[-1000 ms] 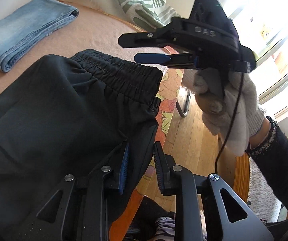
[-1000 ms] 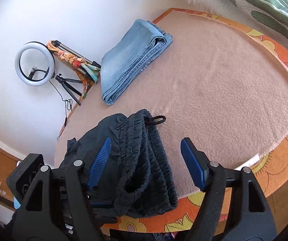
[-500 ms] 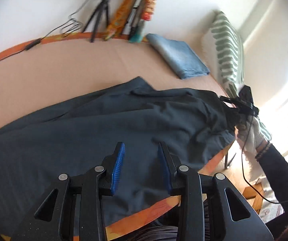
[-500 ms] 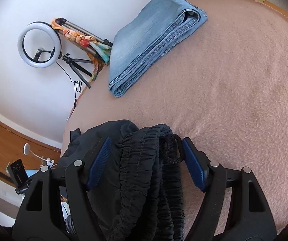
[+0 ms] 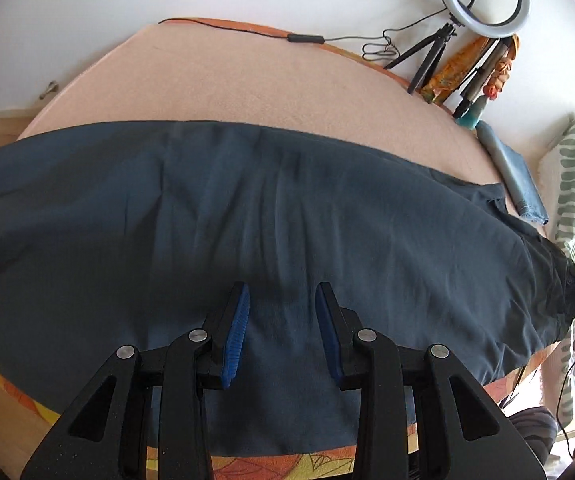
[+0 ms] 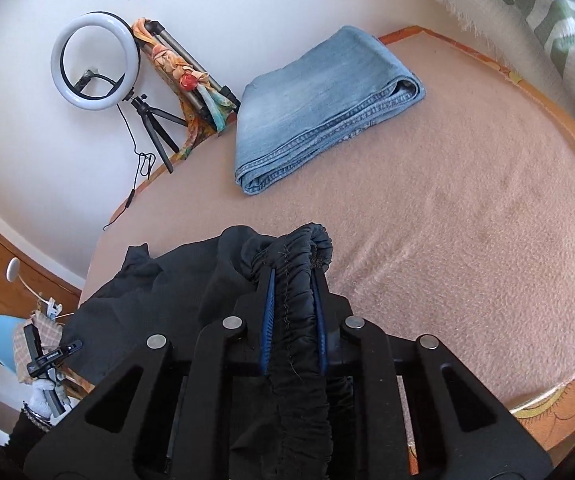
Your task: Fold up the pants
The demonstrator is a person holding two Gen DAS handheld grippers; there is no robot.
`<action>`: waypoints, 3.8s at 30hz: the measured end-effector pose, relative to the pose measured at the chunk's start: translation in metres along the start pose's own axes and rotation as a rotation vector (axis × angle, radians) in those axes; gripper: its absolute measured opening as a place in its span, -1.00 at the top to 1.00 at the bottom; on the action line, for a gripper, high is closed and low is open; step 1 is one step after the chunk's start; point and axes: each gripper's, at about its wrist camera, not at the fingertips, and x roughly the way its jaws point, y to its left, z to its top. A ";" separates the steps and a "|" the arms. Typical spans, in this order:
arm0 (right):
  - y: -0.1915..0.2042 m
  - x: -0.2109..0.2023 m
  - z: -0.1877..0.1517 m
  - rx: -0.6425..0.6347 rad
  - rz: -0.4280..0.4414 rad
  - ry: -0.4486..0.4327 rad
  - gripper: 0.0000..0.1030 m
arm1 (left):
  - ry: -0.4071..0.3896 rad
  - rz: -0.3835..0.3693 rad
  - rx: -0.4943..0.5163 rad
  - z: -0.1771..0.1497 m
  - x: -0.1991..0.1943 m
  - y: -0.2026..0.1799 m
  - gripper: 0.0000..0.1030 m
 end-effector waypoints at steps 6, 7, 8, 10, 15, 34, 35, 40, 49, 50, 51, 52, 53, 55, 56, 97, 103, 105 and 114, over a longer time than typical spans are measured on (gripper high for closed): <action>0.010 -0.029 0.016 -0.111 -0.171 -0.078 0.72 | -0.014 -0.013 0.012 0.001 0.001 0.003 0.37; 0.003 -0.024 0.016 -0.085 -0.178 -0.064 0.72 | -0.016 -0.016 0.013 0.001 0.001 0.003 0.37; -0.002 -0.016 0.015 -0.068 -0.189 -0.046 0.71 | -0.018 -0.018 0.012 0.002 0.001 0.002 0.37; -0.011 0.001 0.012 -0.048 -0.201 0.015 0.61 | -0.016 -0.027 0.007 0.003 0.001 0.003 0.37; -0.010 0.000 0.011 -0.047 -0.281 0.044 0.20 | -0.022 -0.042 -0.017 0.000 -0.010 0.011 0.37; 0.192 0.085 0.030 -0.316 0.057 0.109 -0.12 | -0.140 0.144 -0.127 0.006 -0.051 0.124 0.37; 0.199 0.100 0.030 -0.315 0.077 0.135 -0.17 | -0.134 0.139 -0.136 0.006 -0.048 0.128 0.37; 0.228 0.175 0.024 -0.316 0.118 0.266 -0.27 | -0.120 0.129 -0.151 0.005 -0.037 0.137 0.37; 0.242 0.236 0.015 -0.314 0.145 0.357 -0.16 | -0.111 0.114 -0.150 0.005 -0.030 0.143 0.37; 0.243 0.236 0.016 -0.324 0.155 0.355 -0.08 | -0.110 0.116 -0.145 0.005 -0.030 0.143 0.37; 0.244 0.235 0.016 -0.332 0.165 0.357 0.14 | -0.110 0.118 -0.142 0.005 -0.030 0.143 0.37; 0.246 0.235 0.015 -0.340 0.174 0.362 0.38 | -0.110 0.120 -0.141 0.006 -0.030 0.142 0.37; 0.249 0.235 0.014 -0.351 0.179 0.368 0.47 | -0.111 0.121 -0.139 0.006 -0.030 0.142 0.37; 0.255 0.235 0.010 -0.383 0.179 0.371 0.81 | -0.117 0.120 -0.138 0.005 -0.030 0.143 0.37; 0.258 0.234 0.009 -0.400 0.177 0.368 0.82 | -0.120 0.119 -0.138 0.004 -0.030 0.143 0.37; 0.317 0.068 -0.040 -0.359 0.180 0.107 -0.03 | -0.252 -0.109 -0.705 -0.056 -0.103 0.248 -0.05; 0.305 0.037 -0.067 -0.316 0.187 0.093 -0.04 | -0.240 -0.091 -0.703 -0.050 -0.091 0.254 -0.05; 0.297 0.029 -0.071 -0.291 0.187 0.092 -0.04 | -0.226 -0.065 -0.674 -0.046 -0.085 0.252 -0.05; 0.280 0.009 -0.069 -0.232 0.159 0.070 -0.05 | -0.256 -0.009 -0.592 -0.033 -0.075 0.244 -0.04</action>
